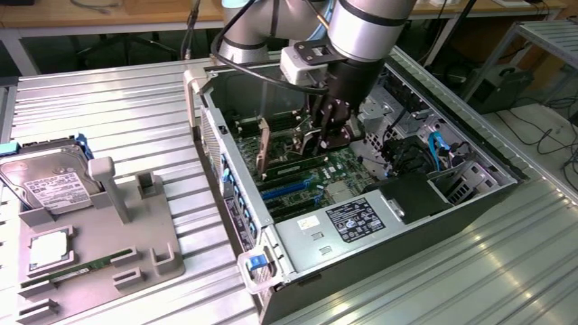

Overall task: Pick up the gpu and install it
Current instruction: 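Insert the gpu into the slot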

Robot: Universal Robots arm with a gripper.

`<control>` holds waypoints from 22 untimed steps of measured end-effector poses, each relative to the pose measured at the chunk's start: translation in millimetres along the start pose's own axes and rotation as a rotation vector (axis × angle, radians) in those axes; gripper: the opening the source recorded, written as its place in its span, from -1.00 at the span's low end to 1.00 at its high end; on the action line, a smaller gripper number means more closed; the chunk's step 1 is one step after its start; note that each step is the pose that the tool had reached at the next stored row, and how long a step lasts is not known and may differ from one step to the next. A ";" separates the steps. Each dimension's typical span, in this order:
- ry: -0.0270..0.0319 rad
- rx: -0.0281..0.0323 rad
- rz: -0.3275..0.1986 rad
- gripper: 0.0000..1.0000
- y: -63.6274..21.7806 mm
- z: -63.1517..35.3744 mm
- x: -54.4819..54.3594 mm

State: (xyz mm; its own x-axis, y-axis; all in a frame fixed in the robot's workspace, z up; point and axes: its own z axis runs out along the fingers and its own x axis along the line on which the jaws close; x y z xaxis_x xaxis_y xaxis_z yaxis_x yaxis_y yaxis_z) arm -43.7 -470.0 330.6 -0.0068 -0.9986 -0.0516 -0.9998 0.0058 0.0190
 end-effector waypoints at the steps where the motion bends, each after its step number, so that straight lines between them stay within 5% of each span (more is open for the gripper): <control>1: 0.0000 0.0000 0.000 -0.44 0.0 1.2 0.4; 4: -0.0011 0.0000 0.000 -0.44 0.4 3.6 0.7; 8: -0.0130 -0.0001 -0.002 -0.44 1.3 7.0 1.5; 22: -0.0136 -0.0004 -0.004 -0.44 0.0 19.3 7.6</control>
State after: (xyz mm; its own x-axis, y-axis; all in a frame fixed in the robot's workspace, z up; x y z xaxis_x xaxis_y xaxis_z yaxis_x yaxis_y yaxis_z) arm -44.1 -476.6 310.9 -0.0026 -0.9979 -0.0653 -0.9998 0.0014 0.0191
